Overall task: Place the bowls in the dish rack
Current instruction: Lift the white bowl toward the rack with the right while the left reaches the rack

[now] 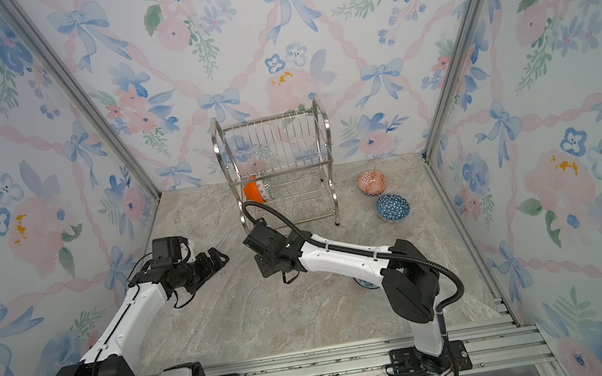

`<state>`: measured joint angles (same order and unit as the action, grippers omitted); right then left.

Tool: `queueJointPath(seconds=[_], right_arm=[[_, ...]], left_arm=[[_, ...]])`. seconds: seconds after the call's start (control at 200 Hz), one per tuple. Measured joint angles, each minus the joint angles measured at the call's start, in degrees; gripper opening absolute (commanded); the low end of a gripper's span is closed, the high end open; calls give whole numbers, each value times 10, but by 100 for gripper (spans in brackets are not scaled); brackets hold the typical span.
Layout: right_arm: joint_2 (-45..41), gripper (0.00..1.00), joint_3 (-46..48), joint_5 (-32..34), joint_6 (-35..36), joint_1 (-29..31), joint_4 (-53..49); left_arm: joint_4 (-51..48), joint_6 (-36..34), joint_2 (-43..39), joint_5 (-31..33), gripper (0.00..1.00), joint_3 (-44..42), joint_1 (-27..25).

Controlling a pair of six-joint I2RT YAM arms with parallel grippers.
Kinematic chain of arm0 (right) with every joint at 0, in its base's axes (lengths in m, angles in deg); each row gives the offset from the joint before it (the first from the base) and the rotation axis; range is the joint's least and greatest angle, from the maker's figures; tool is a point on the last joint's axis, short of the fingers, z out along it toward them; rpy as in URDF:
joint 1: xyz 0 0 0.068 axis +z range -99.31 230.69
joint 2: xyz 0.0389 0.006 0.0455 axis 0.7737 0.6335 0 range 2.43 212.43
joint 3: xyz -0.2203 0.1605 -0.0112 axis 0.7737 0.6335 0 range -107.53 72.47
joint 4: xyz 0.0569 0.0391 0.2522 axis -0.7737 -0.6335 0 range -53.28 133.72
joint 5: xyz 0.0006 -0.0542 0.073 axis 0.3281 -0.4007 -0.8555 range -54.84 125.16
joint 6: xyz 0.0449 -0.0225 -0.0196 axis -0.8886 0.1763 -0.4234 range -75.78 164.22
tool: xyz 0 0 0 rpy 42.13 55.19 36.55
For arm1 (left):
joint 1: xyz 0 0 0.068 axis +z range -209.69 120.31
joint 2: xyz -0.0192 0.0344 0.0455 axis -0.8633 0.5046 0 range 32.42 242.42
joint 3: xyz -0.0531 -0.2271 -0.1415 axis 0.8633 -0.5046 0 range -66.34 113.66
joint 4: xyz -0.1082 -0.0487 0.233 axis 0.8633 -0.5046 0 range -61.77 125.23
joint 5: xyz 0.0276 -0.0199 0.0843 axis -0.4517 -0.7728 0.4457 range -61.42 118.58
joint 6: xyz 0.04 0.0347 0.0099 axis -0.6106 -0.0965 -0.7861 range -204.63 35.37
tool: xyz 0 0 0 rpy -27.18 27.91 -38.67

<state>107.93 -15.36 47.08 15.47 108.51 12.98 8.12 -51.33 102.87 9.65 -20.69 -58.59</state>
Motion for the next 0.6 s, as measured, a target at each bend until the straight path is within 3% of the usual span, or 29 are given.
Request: queueJointPath(seconds=[0.2,0.38,0.6], right_arm=[[-83,0,78,-72,11,-56,97],[-87,0,78,-130,20,-149,146],[-87,0,76,-196,24,-210,181]], left_arm=[[14,31,30,7,98,51,-49],[26,60,61,19,98,119,-88],[34,78,104,30,98,170,-114]])
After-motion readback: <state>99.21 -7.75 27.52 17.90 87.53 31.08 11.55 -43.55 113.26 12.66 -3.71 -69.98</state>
